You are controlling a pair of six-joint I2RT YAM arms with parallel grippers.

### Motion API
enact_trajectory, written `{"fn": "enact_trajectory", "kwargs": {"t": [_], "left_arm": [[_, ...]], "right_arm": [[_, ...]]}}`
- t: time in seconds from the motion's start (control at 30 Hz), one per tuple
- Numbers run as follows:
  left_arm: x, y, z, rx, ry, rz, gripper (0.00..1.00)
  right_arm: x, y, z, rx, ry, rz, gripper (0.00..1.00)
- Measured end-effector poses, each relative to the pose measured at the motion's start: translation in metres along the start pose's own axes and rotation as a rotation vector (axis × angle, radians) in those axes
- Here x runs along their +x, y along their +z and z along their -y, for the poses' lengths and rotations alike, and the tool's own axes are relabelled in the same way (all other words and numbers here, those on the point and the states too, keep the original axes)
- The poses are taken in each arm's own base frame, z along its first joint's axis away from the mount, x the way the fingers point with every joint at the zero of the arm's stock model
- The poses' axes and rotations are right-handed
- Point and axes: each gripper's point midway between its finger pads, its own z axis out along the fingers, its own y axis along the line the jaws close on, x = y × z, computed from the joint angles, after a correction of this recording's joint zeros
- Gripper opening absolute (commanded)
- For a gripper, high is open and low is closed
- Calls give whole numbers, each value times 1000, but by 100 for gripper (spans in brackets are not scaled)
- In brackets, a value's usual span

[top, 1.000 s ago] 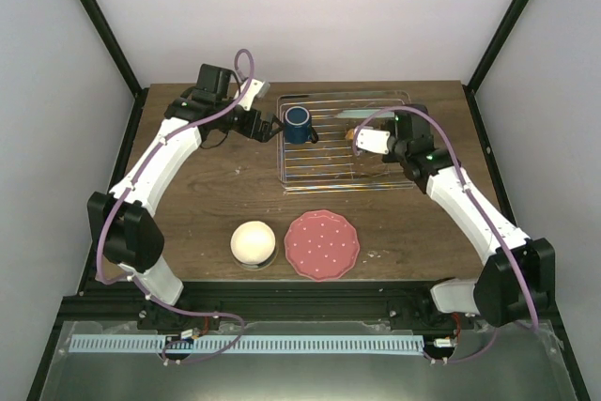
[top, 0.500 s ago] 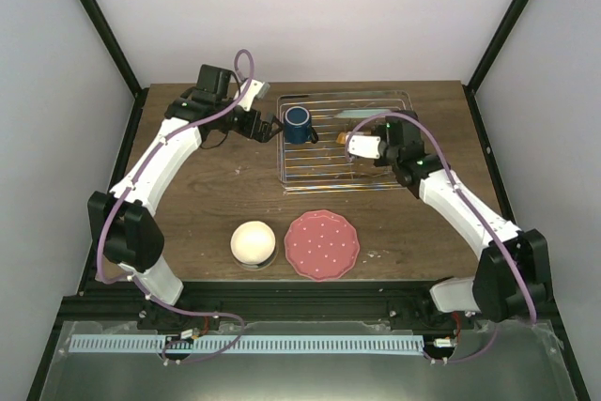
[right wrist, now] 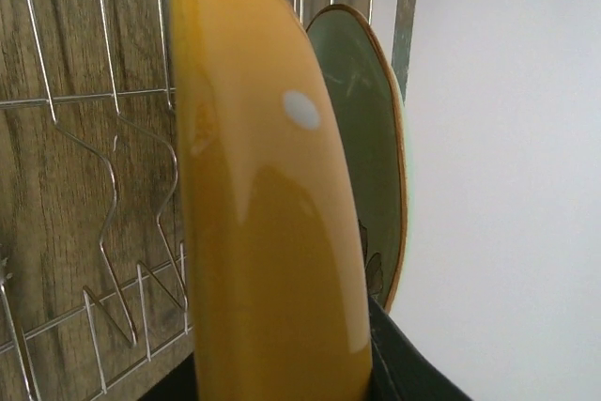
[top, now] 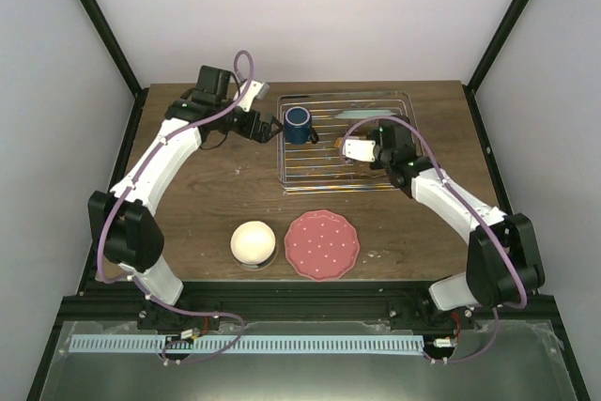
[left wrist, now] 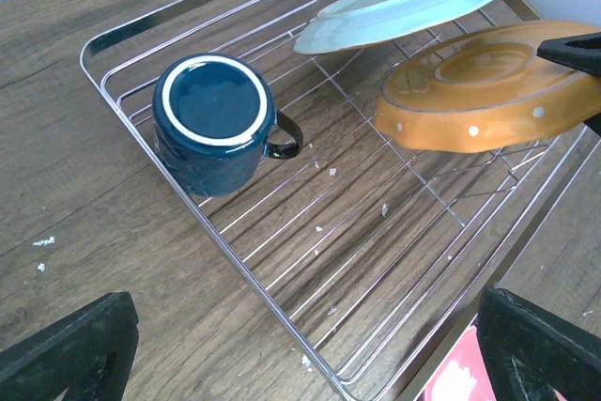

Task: Load the mixed dishes into the dish rack

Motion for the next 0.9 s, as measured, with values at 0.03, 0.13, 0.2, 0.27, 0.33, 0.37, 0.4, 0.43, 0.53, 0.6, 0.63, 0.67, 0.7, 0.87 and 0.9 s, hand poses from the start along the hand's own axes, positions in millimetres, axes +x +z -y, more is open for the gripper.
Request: {"fn": "enact_trajectory", "kwargs": {"t": [0.03,0.13,0.2,0.27,0.33,0.37,0.4,0.43,0.53,0.6,0.63,0.67,0.7,0.87,0.9], "left_arm": [[0,0,0,0,-1,0,100],[1,0,0,8,-3,-1,100],[3,1,2,20,-6,-5,100],[6,3,3,30,-10,-13,100],[10,4,4,39,-14,-21,100],[11,5,4,42,-16,-25,100],[13,5,5,45,-18,-28,100],[13,6,5,46,-19,-30,100],[16,7,5,54,-22,-35,100],[19,8,6,61,-27,-43,100],[21,9,7,65,-29,-46,100],[22,9,7,68,-31,-50,100],[24,9,7,69,-33,-54,100],[35,12,8,64,-35,-78,100],[37,12,11,65,-32,-83,100]], "right_arm": [[0,1,-1,-1,3,-3,24],[2,4,-2,-4,16,-12,32],[2,4,-2,-4,24,-17,40],[3,4,1,5,36,-23,46],[3,4,2,10,47,-25,49],[3,4,3,11,52,-26,51],[3,4,2,10,56,-27,54],[3,4,2,9,61,-28,58],[4,3,-1,-5,73,-30,69],[4,1,-4,-17,87,-32,73],[4,0,-5,-22,92,-32,75],[4,-2,-5,-25,95,-32,77],[3,-5,-5,-25,99,-28,79],[-13,-22,-2,-16,118,21,82],[-17,-25,-2,-16,127,35,82]]}}
